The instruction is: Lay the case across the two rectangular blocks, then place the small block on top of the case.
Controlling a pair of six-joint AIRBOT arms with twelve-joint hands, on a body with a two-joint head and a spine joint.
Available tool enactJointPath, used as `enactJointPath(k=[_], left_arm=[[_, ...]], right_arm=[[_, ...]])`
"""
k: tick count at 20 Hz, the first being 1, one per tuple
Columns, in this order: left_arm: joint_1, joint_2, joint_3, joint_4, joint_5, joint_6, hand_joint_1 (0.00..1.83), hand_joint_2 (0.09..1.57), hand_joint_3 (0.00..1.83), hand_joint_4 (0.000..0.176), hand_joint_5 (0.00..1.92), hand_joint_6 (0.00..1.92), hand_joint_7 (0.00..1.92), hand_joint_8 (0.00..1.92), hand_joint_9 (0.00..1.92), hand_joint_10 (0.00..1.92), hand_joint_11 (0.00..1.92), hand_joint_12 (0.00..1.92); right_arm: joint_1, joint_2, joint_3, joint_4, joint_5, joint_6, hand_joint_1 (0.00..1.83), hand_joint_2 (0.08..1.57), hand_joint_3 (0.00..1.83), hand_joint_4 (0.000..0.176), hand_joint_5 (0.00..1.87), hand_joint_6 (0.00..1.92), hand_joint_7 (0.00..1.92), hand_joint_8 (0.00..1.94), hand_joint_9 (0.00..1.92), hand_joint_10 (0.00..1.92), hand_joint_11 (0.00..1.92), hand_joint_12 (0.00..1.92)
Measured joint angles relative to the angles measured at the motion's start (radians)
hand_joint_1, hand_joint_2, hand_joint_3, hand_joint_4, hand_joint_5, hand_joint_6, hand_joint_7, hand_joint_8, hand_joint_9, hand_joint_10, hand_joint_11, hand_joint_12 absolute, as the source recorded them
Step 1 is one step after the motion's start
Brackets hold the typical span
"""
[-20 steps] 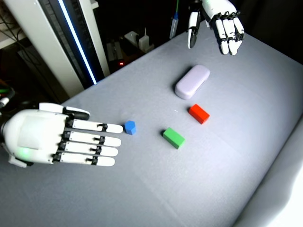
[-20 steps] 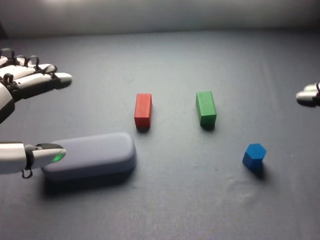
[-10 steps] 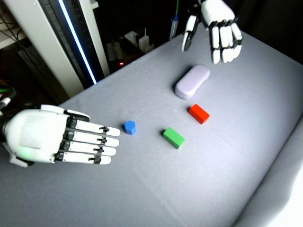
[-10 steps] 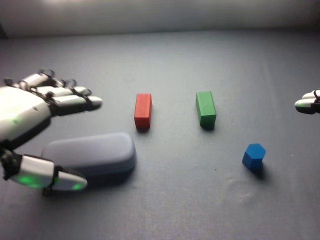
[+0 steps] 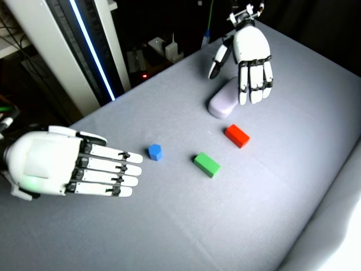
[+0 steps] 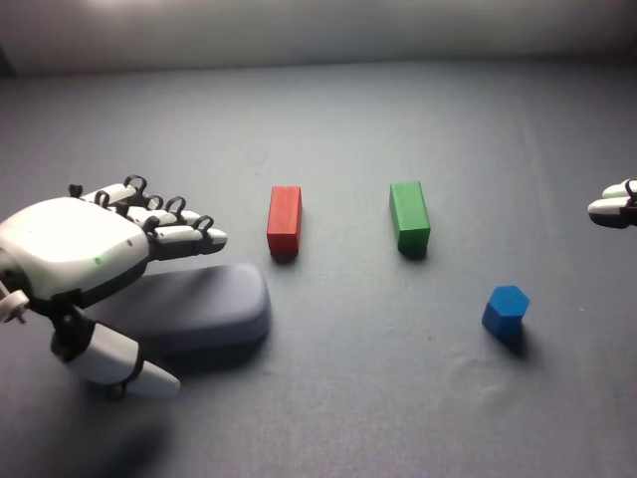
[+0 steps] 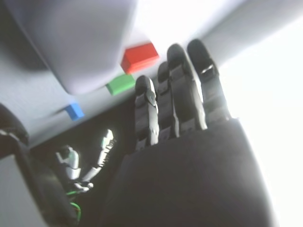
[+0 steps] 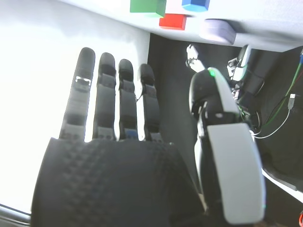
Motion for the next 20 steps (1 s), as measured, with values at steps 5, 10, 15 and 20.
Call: enactJointPath(k=[5, 10, 15, 20], left_arm=[[-0.012, -0.032, 0.027, -0.082, 0.061, 0.095, 0.8, 0.81, 0.01, 0.082, 0.28, 0.0, 0.21, 0.0, 0.28, 0.0, 0.0, 0.77], [-0.016, -0.038, 0.037, -0.105, 0.059, 0.101, 0.86, 0.84, 0.0, 0.045, 0.38, 0.0, 0.46, 0.01, 0.49, 0.02, 0.06, 1.13], [-0.021, -0.048, 0.041, -0.105, 0.043, 0.105, 1.24, 1.01, 0.01, 0.0, 1.05, 0.54, 1.24, 0.47, 1.23, 0.08, 0.81, 1.07], [-0.026, -0.047, 0.035, -0.085, 0.037, 0.072, 1.37, 1.04, 0.01, 0.0, 1.06, 0.74, 1.23, 0.56, 1.12, 0.85, 0.91, 1.09]], right_arm=[[0.0, 0.0, 0.0, 0.0, 0.0, 0.001, 0.66, 1.29, 0.0, 0.0, 0.36, 0.0, 0.34, 0.0, 0.36, 0.01, 0.14, 0.63], [0.0, 0.0, 0.0, 0.0, 0.0, 0.002, 0.63, 1.29, 0.0, 0.0, 0.36, 0.0, 0.34, 0.0, 0.36, 0.0, 0.15, 0.64], [0.0, 0.0, 0.0, 0.0, 0.0, 0.003, 0.66, 1.29, 0.0, 0.0, 0.35, 0.0, 0.33, 0.0, 0.33, 0.0, 0.09, 0.69], [0.0, 0.0, 0.0, 0.0, 0.0, 0.006, 0.62, 1.29, 0.0, 0.0, 0.37, 0.0, 0.34, 0.0, 0.36, 0.01, 0.13, 0.7]])
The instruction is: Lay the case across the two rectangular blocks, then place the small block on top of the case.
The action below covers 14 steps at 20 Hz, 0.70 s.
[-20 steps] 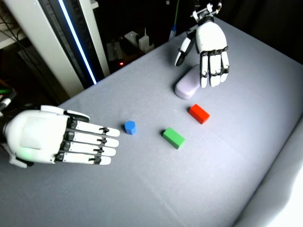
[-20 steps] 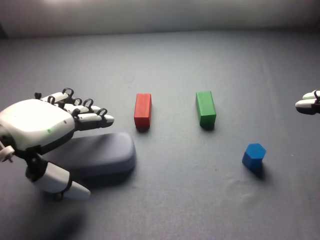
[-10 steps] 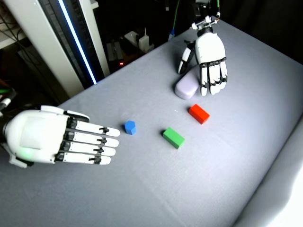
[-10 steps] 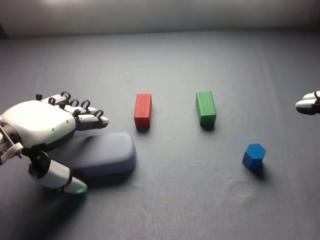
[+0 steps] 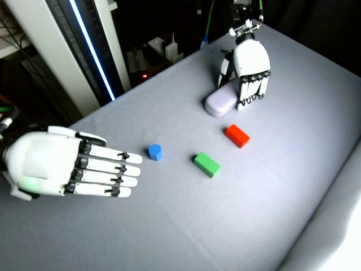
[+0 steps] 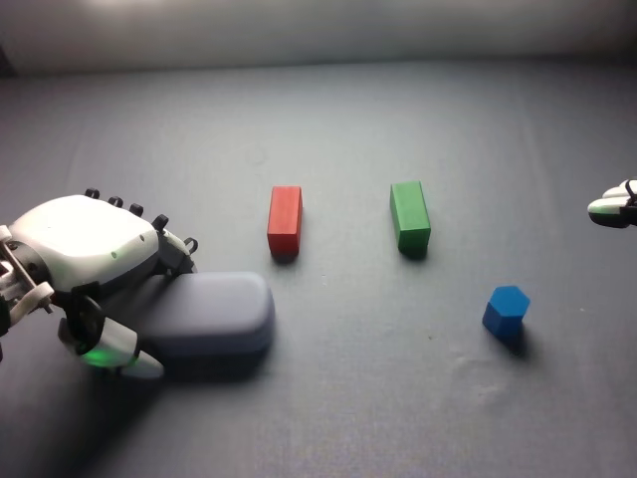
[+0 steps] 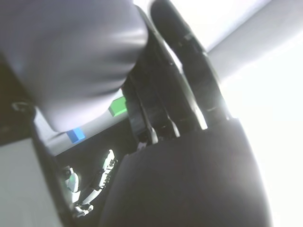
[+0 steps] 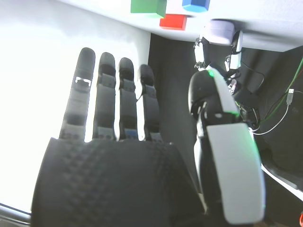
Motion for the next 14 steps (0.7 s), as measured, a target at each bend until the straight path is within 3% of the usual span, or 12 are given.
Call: enactJointPath(k=[2, 3, 5, 6, 7, 9, 10, 12, 14], left_arm=[[-0.015, 0.006, -0.009, 0.048, 0.0, -0.053, 1.39, 1.05, 0.0, 0.0, 1.0, 0.89, 1.21, 0.53, 1.03, 1.04, 0.86, 1.0], [-0.037, 0.011, -0.009, 0.076, -0.002, -0.079, 1.39, 1.06, 0.0, 0.0, 0.99, 0.87, 1.17, 0.6, 1.0, 1.11, 0.83, 1.12], [-0.087, 0.018, -0.009, 0.118, -0.038, -0.103, 1.4, 1.05, 0.0, 0.0, 1.02, 0.78, 1.21, 0.57, 1.04, 1.07, 0.87, 1.11], [-0.133, 0.018, -0.008, 0.142, -0.058, -0.103, 1.3, 1.04, 0.0, 0.0, 1.06, 0.77, 1.24, 0.61, 1.11, 0.69, 0.87, 1.13], [-0.152, 0.018, -0.008, 0.155, -0.062, -0.103, 1.38, 1.04, 0.0, 0.0, 1.07, 0.71, 1.23, 0.55, 1.07, 0.98, 0.87, 1.17], [-0.211, 0.003, 0.011, 0.196, -0.056, -0.105, 1.4, 1.03, 0.0, 0.0, 1.02, 0.82, 1.32, 0.34, 1.08, 0.97, 0.9, 1.01], [-0.233, -0.011, 0.024, 0.201, -0.045, -0.105, 1.4, 1.03, 0.0, 0.0, 1.0, 0.88, 1.32, 0.32, 1.1, 0.92, 0.94, 0.97], [-0.291, -0.051, 0.064, 0.22, -0.002, -0.104, 1.39, 1.05, 0.0, 0.0, 0.96, 0.96, 1.21, 0.53, 1.06, 0.97, 0.92, 0.94], [-0.364, -0.11, 0.12, 0.243, 0.068, -0.104, 1.4, 1.04, 0.0, 0.0, 0.98, 0.93, 1.2, 0.55, 1.1, 0.92, 0.99, 0.84]], right_arm=[[0.0, 0.0, 0.0, 0.0, 0.0, 0.001, 0.62, 1.29, 0.0, 0.0, 0.36, 0.0, 0.34, 0.0, 0.34, 0.0, 0.1, 0.69], [0.0, 0.0, 0.0, 0.001, 0.0, 0.001, 0.6, 1.3, 0.0, 0.0, 0.34, 0.0, 0.33, 0.0, 0.34, 0.0, 0.1, 0.69], [0.0, 0.0, 0.0, 0.0, 0.0, 0.002, 0.61, 1.3, 0.0, 0.0, 0.35, 0.0, 0.33, 0.0, 0.33, 0.0, 0.09, 0.69], [0.0, 0.0, 0.0, 0.0, 0.0, 0.003, 0.62, 1.3, 0.0, 0.0, 0.35, 0.0, 0.33, 0.0, 0.34, 0.0, 0.09, 0.69], [-0.001, 0.0, 0.0, 0.0, 0.0, 0.003, 0.6, 1.3, 0.0, 0.0, 0.35, 0.0, 0.33, 0.0, 0.35, 0.01, 0.12, 0.7], [-0.001, 0.0, 0.0, 0.0, 0.0, 0.003, 0.63, 1.31, 0.0, 0.0, 0.35, 0.0, 0.33, 0.0, 0.34, 0.0, 0.08, 0.73], [-0.001, 0.0, 0.0, 0.0, 0.0, 0.003, 0.61, 1.3, 0.0, 0.0, 0.35, 0.0, 0.33, 0.0, 0.34, 0.0, 0.07, 0.74], [-0.001, 0.0, 0.0, -0.001, 0.0, 0.003, 0.58, 1.3, 0.0, 0.0, 0.34, 0.0, 0.32, 0.0, 0.33, 0.0, 0.07, 0.74], [-0.001, 0.0, 0.0, 0.0, 0.0, 0.003, 0.55, 1.31, 0.0, 0.0, 0.34, 0.0, 0.33, 0.0, 0.34, 0.0, 0.08, 0.73]])
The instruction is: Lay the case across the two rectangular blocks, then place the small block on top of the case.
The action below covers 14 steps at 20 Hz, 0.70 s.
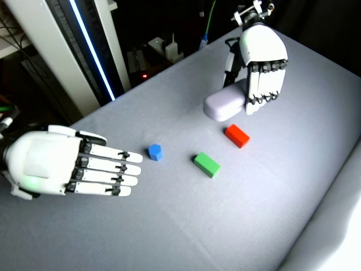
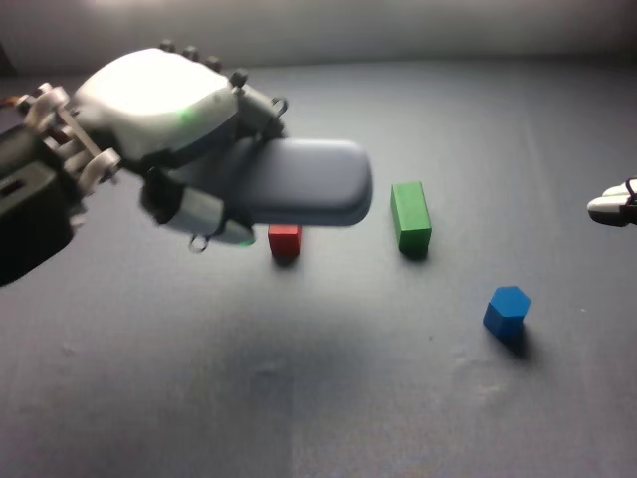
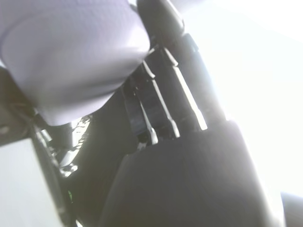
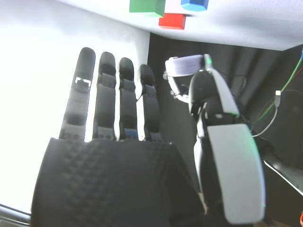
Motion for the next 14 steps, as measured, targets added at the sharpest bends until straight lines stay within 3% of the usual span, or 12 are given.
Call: enactJointPath(k=[1, 4, 5, 10, 13, 14], left_arm=[[-0.02, -0.018, 0.014, 0.005, 0.016, 0.001, 1.4, 1.03, 0.0, 0.0, 1.0, 0.88, 1.21, 0.54, 1.14, 0.86, 1.04, 0.8], [-0.062, -0.09, 0.072, -0.003, 0.051, 0.0, 1.4, 1.04, 0.0, 0.0, 1.01, 0.77, 1.2, 0.63, 1.08, 1.01, 0.97, 1.08], [-0.066, -0.116, 0.095, -0.018, 0.077, 0.0, 1.29, 1.05, 0.0, 0.0, 1.12, 0.6, 1.16, 0.86, 1.09, 0.8, 0.89, 1.28], [-0.082, -0.177, 0.147, -0.054, 0.132, 0.001, 1.28, 1.06, 0.0, 0.0, 1.09, 0.65, 1.14, 0.93, 1.14, 0.75, 0.96, 1.29], [-0.087, -0.218, 0.174, -0.074, 0.135, 0.0, 1.28, 1.07, 0.0, 0.0, 1.04, 0.72, 1.12, 0.96, 1.08, 0.76, 0.88, 1.29], [-0.087, -0.227, 0.178, -0.079, 0.141, 0.001, 1.36, 1.09, 0.0, 0.0, 0.99, 0.75, 1.05, 0.94, 0.98, 1.12, 0.85, 1.31]], right_arm=[[0.0, 0.0, 0.0, 0.0, 0.0, 0.0, 0.54, 1.31, 0.0, 0.0, 0.34, 0.0, 0.33, 0.0, 0.35, 0.01, 0.1, 0.74], [0.0, 0.0, 0.0, 0.0, -0.001, 0.0, 0.59, 1.3, 0.0, 0.0, 0.35, 0.0, 0.34, 0.0, 0.36, 0.0, 0.09, 0.74], [0.0, -0.002, 0.001, -0.001, 0.0, 0.0, 0.64, 1.3, 0.0, 0.0, 0.35, 0.0, 0.34, 0.0, 0.35, 0.0, 0.09, 0.73], [0.0, -0.008, 0.004, -0.006, -0.004, 0.001, 0.65, 1.29, 0.0, 0.0, 0.35, 0.0, 0.34, 0.0, 0.36, 0.0, 0.13, 0.68], [0.001, -0.009, 0.005, -0.01, -0.01, 0.0, 0.67, 1.29, 0.0, 0.0, 0.34, 0.0, 0.32, 0.0, 0.34, 0.0, 0.11, 0.66], [0.001, -0.008, 0.005, -0.009, -0.011, 0.0, 0.68, 1.29, 0.0, 0.0, 0.35, 0.0, 0.33, 0.0, 0.35, 0.0, 0.11, 0.66]])
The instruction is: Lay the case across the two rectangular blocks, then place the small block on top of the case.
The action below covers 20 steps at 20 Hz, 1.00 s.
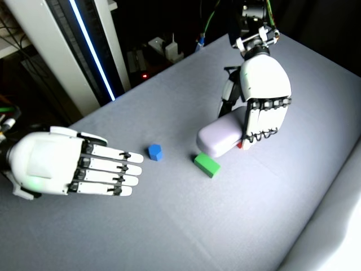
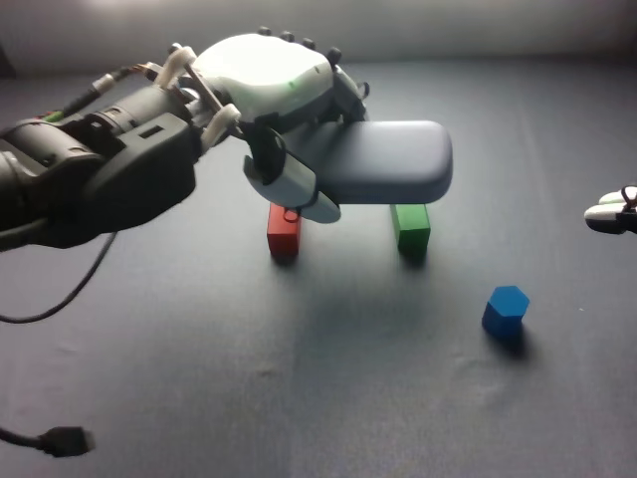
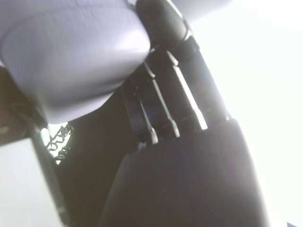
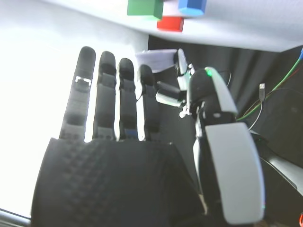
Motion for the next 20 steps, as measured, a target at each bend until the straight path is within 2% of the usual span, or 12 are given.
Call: enactJointPath(k=[1, 3, 4, 9, 11, 15, 20], left_arm=[[0.0, -0.009, 0.007, -0.008, 0.007, 0.0, 1.38, 1.1, 0.0, 0.0, 0.96, 0.78, 1.02, 0.94, 0.96, 1.22, 0.86, 1.33], [0.0, -0.023, 0.02, -0.013, 0.019, 0.0, 1.36, 1.09, 0.0, 0.0, 0.97, 0.79, 1.04, 0.91, 0.98, 1.16, 0.86, 1.31], [0.0, -0.025, 0.024, -0.015, 0.028, 0.0, 1.38, 1.1, 0.0, 0.0, 0.94, 0.83, 1.03, 0.88, 0.97, 1.21, 0.83, 1.28], [0.001, -0.027, 0.04, -0.017, 0.053, 0.003, 1.38, 1.1, 0.0, 0.0, 0.95, 0.9, 1.0, 0.88, 0.95, 1.24, 0.78, 1.25], [0.002, -0.027, 0.04, -0.023, 0.055, 0.008, 1.37, 1.12, 0.0, 0.0, 0.95, 0.89, 0.96, 0.97, 0.89, 1.34, 0.73, 1.37], [0.01, -0.032, 0.045, -0.034, 0.071, 0.016, 1.38, 1.11, 0.0, 0.0, 0.93, 0.94, 1.01, 0.88, 0.93, 1.27, 0.78, 1.24], [0.01, -0.043, 0.057, -0.036, 0.081, 0.019, 1.38, 1.11, 0.0, 0.0, 0.88, 0.96, 1.01, 0.88, 0.99, 1.2, 0.88, 1.14]], right_arm=[[0.0, 0.0, 0.002, -0.002, -0.003, 0.0, 0.64, 1.29, 0.0, 0.0, 0.35, 0.0, 0.32, 0.0, 0.33, 0.0, 0.1, 0.65], [0.0, 0.0, 0.002, -0.002, -0.006, 0.0, 0.63, 1.29, 0.0, 0.0, 0.35, 0.0, 0.33, 0.0, 0.35, 0.01, 0.12, 0.65], [0.003, -0.001, 0.002, -0.004, -0.007, 0.0, 0.63, 1.29, 0.0, 0.0, 0.34, 0.0, 0.33, 0.0, 0.35, 0.0, 0.12, 0.65], [0.007, -0.002, 0.002, -0.004, -0.011, 0.0, 0.64, 1.29, 0.0, 0.0, 0.35, 0.01, 0.34, 0.01, 0.34, 0.0, 0.11, 0.65], [0.007, -0.002, 0.002, -0.003, -0.012, 0.0, 0.61, 1.3, 0.0, 0.0, 0.35, 0.0, 0.33, 0.0, 0.34, 0.0, 0.12, 0.65], [0.007, -0.003, 0.002, -0.003, -0.013, 0.0, 0.62, 1.29, 0.0, 0.0, 0.36, 0.01, 0.34, 0.0, 0.37, 0.01, 0.15, 0.68], [0.007, -0.003, 0.002, -0.003, -0.015, 0.0, 0.56, 1.29, 0.0, 0.0, 0.37, 0.01, 0.35, 0.0, 0.37, 0.01, 0.15, 0.67]])
